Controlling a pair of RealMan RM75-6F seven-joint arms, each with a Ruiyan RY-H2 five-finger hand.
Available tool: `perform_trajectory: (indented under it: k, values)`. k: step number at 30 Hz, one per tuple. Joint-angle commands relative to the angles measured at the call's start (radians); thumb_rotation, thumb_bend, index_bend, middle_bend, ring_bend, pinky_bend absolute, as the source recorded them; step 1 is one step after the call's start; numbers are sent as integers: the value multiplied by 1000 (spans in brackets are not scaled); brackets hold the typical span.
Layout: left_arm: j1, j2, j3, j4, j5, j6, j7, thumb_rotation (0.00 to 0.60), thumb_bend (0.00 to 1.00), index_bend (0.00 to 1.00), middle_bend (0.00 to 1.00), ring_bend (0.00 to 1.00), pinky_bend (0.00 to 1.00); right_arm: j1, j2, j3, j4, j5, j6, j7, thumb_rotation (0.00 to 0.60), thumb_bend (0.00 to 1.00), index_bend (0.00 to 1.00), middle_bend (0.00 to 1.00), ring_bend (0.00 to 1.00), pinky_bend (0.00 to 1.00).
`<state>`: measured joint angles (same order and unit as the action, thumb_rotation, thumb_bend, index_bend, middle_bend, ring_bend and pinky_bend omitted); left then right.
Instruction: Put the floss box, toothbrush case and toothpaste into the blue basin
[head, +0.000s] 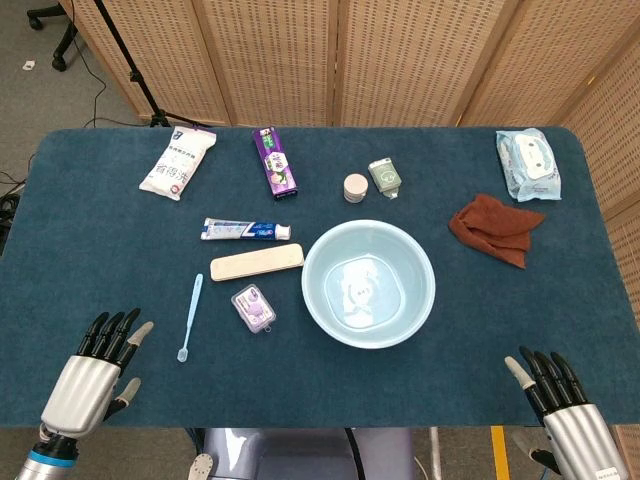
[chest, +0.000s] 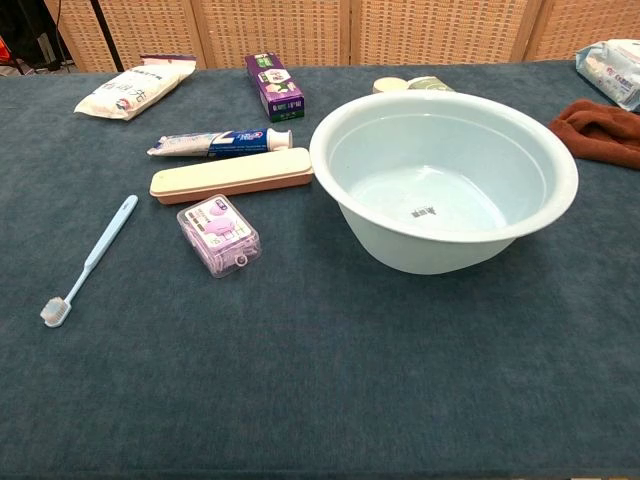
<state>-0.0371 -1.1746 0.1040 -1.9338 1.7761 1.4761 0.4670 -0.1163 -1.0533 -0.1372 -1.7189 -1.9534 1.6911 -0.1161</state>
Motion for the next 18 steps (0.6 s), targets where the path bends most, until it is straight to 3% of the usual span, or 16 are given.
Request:
perform_trajectory:
  k: [1, 18]
  values:
    - [0, -1, 0, 0, 0, -3, 3, 600, 304, 0, 0, 0, 0, 0, 0, 0, 1, 1, 1, 2, 600, 131, 0, 0, 0, 0]
    - [2, 3, -7, 2, -9, -8, -7, 600, 305, 0, 0, 0, 0, -1, -3, -1, 0, -5, 0, -7, 600, 131, 0, 0, 0, 0]
